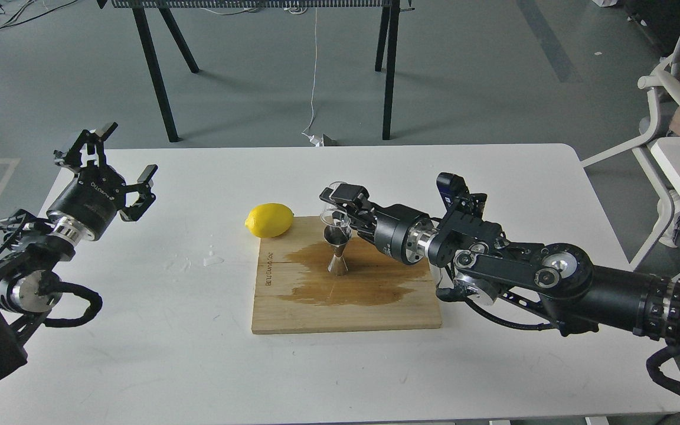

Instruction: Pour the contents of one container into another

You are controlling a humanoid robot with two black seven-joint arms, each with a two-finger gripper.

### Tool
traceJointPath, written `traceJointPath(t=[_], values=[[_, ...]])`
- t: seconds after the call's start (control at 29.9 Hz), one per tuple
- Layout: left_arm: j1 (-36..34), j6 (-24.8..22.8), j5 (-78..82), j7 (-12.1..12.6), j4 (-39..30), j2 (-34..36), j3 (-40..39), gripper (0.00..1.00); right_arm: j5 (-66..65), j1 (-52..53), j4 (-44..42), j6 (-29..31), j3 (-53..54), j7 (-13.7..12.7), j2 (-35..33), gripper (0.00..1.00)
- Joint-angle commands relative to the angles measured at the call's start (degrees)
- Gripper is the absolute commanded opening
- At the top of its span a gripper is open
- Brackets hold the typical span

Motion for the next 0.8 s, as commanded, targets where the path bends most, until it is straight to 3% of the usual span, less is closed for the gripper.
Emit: traceJointPath(t=[0.0, 0.77], values=[[0.0, 0.0, 0.0, 0.0, 0.0, 0.0, 0.0, 0.99, -0.3, 0.7, 0.0, 0.0, -0.7, 0.0, -0.1, 0.41], [0.0, 0.0, 0.0, 0.0, 0.4, 0.0, 0.0, 0.99, 0.1, 5.7, -2.0, -0.1, -6.0, -0.1, 1.3, 0.41]])
